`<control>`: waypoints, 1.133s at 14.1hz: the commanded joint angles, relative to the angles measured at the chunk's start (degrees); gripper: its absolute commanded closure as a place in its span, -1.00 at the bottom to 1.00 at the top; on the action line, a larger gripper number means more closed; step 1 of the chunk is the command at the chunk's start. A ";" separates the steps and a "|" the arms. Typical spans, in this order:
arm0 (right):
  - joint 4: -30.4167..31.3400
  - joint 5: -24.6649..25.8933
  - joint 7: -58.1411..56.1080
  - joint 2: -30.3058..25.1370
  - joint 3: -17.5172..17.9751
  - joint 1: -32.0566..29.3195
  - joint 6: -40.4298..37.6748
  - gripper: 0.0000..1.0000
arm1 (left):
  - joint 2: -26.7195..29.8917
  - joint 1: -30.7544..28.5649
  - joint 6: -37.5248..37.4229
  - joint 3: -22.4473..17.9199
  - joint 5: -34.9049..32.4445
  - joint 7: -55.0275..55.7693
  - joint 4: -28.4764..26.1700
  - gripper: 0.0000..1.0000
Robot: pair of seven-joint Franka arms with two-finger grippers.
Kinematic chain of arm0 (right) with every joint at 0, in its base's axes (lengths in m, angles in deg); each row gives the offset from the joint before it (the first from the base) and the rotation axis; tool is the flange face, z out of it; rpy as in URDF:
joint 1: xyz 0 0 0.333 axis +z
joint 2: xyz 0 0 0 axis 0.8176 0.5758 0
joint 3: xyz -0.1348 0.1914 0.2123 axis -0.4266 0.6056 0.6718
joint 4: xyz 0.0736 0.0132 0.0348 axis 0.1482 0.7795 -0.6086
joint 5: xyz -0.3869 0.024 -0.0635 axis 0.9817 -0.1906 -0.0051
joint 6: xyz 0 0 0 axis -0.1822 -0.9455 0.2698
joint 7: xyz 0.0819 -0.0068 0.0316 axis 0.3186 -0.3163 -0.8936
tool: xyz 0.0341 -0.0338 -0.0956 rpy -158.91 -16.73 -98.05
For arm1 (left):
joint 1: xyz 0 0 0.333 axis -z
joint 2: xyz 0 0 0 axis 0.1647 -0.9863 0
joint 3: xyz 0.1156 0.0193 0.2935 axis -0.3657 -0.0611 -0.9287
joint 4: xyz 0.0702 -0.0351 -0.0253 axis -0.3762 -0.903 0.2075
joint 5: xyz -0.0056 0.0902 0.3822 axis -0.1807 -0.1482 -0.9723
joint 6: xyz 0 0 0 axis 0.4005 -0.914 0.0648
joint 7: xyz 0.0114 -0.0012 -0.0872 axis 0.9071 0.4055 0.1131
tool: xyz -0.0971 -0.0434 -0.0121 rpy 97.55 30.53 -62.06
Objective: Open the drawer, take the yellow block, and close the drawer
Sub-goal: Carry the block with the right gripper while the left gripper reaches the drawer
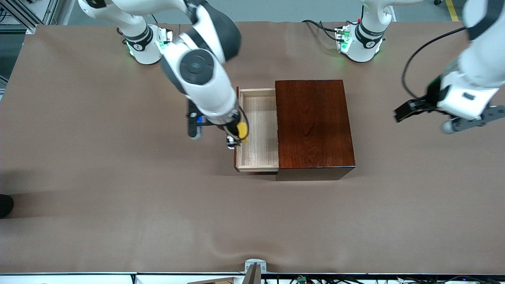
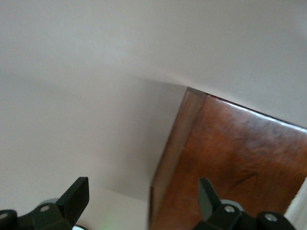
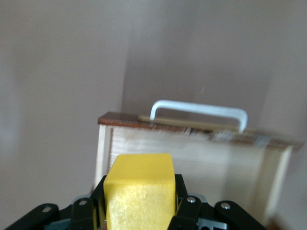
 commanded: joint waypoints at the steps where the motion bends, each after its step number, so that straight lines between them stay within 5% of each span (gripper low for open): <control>1: 1.89 -0.63 -16.78 -3.09 0.11 -3.97 -5.45 0.85 | -4.56 6.77 -0.41 -0.18 0.60 14.60 3.53 -1.00; 3: 3.19 0.42 -29.17 -5.02 0.02 -7.66 -8.71 1.00 | -8.51 12.48 -0.41 -0.18 0.60 23.65 6.25 -1.00; 9: 11.55 4.29 -66.08 -9.87 0.11 -22.32 -7.14 1.00 | -20.03 25.41 6.16 -0.27 0.60 49.67 14.17 -1.00; 16: 20.69 4.47 -102.67 -7.94 0.11 -36.05 11.55 1.00 | -26.54 35.70 19.62 -1.06 -0.46 77.72 14.26 -1.00</control>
